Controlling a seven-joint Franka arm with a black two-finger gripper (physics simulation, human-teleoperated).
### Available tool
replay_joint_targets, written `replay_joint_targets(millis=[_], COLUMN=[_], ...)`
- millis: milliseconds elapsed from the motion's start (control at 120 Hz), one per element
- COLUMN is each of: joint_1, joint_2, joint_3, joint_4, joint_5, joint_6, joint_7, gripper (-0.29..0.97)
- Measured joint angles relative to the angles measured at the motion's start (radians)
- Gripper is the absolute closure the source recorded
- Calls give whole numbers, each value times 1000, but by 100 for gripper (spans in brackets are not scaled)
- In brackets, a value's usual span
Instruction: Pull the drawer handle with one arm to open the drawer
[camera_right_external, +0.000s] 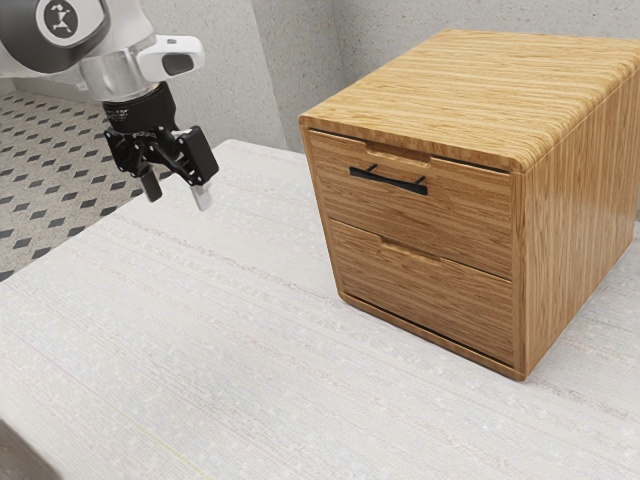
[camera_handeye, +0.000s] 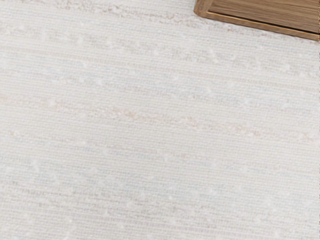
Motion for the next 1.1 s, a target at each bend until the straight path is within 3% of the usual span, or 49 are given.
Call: replay_joint_targets(millis=[150, 225, 308, 617, 733, 858, 933, 1100], joint_1=[0, 3, 11, -58, -73, -64, -63, -64], joint_2=[-1, -53, -83, -78, -90, -415, -589, -724], joint_3=[1, -1, -10, -13, -32, -57, -57, -89], joint_4=[3, 151, 208, 175, 2, -503, -735, -882], joint_5=[-6, -8, -12, -9, 2, 11, 13, -21], joint_6=[-1, -12, -18, -11, 26, 189, 259, 313], joint_7=[1, 1, 0, -17, -37, -55, -65, -40], gripper=[0, 0, 0, 0, 0, 0, 0, 0])
